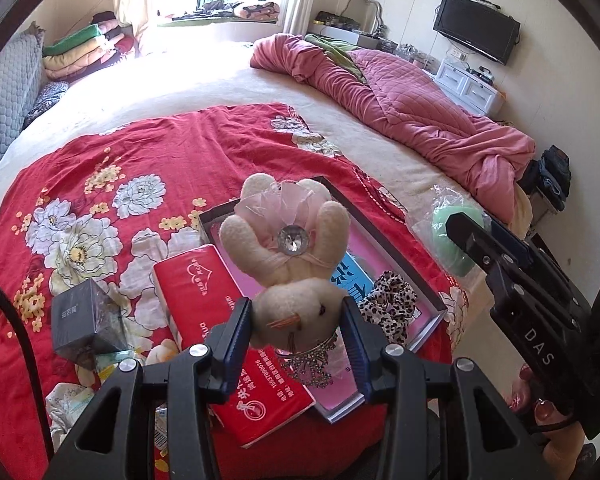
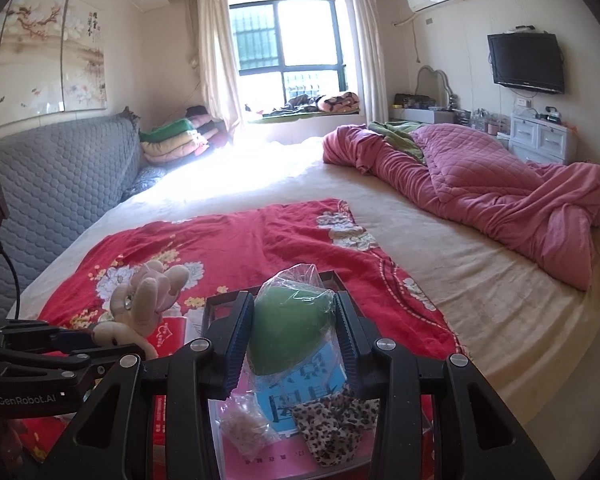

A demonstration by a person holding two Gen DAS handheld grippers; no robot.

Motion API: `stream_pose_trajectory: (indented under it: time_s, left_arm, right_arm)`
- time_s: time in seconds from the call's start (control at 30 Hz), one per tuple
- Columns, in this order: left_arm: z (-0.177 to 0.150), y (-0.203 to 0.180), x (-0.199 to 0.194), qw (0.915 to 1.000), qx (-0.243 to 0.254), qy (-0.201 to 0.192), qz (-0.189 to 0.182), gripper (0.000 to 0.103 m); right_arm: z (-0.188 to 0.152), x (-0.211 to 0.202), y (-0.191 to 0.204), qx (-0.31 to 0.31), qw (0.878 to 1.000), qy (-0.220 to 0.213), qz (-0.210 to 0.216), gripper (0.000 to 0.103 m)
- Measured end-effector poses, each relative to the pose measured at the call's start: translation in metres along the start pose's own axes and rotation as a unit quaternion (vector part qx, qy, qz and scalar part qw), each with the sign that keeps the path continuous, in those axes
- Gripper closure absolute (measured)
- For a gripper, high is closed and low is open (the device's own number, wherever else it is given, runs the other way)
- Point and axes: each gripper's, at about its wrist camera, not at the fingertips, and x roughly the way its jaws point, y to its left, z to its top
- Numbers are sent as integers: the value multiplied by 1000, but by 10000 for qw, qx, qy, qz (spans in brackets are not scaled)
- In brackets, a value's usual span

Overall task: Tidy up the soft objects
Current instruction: 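Lower the bunny with the left tool while the right tool lowers the sponge into the tray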

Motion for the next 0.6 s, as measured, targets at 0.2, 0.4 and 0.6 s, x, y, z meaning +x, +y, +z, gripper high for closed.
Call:
stream_pose_trajectory:
  time_s: [0.2, 0.4, 0.6]
  left_arm:
    - [8, -12, 25, 9997, 110, 207, -43, 58]
    - [15, -19, 52, 9989, 109, 443, -106, 59]
    - [18, -23, 80, 9971, 157, 729, -147, 58]
  right_arm:
    - [-9, 7, -9, 33, 9999, 136, 6, 61]
    - [-22, 19, -16, 4, 9989, 457, 36, 61]
    - [-35, 33, -21, 16, 9972, 748, 86, 61]
